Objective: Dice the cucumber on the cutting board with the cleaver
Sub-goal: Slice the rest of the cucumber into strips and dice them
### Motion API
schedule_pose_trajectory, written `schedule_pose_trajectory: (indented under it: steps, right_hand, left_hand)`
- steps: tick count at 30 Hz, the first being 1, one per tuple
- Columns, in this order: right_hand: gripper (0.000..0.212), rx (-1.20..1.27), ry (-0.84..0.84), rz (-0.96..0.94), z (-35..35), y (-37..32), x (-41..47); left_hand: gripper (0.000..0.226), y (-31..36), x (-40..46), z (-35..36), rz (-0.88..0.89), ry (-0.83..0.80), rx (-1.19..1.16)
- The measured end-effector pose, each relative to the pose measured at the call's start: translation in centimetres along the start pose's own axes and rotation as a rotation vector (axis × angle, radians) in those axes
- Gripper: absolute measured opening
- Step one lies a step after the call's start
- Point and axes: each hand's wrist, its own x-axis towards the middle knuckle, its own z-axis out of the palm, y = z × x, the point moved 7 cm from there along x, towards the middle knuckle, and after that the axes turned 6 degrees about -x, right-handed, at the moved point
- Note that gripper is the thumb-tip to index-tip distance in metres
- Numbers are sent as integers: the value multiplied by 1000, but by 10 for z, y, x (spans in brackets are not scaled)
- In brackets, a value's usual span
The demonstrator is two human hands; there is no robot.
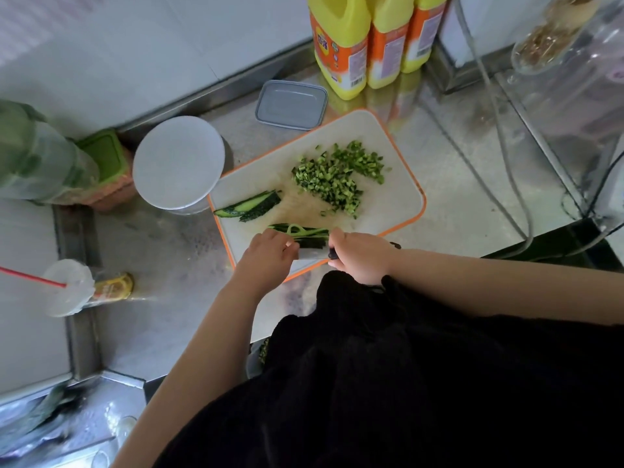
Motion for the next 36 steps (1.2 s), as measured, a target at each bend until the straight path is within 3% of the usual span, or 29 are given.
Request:
schedule_pose_trajectory:
  steps: [7,13,17,19,21,23,25,26,31,33,36]
  right_hand:
    - [34,-38,-7,-38,-2,-5,-1]
    - [29,-67,6,-114,-3,-10,1]
    - [25,-52,3,-138,-4,-10,1]
    - [27,-1,40,-78,-10,-3,-1]
    - [27,57,112,25,-19,10,-3]
    - [27,114,188,149,-27,28,-4]
    - [28,223,249,271,-33,46,-6]
    - [29,280,286,326,-35,55,-6]
    - [32,420,400,419,-43,76,-3]
    - [31,414,405,408,-43,76,-1]
    - [29,416,410,394,-41,75,-1]
  left_hand:
    - [49,-4,12,3,-40,-100,99]
    - [35,9,20,-3,-55,-121,240]
    - [33,13,29,-10,-34,-102,110]
    - [23,23,30,-34,70,85,2]
    - [16,28,21,-71,160,427,-150]
    - [14,34,-3,-103,327,801,-161]
    - [19,32,-15,-102,448,952,-98]
    - [26,30,-11,-90,473,884,-62]
    - [78,13,33,6,392,121,281]
    - [79,15,42,20,387,26,337]
    - [70,20,51,23,403,55,369]
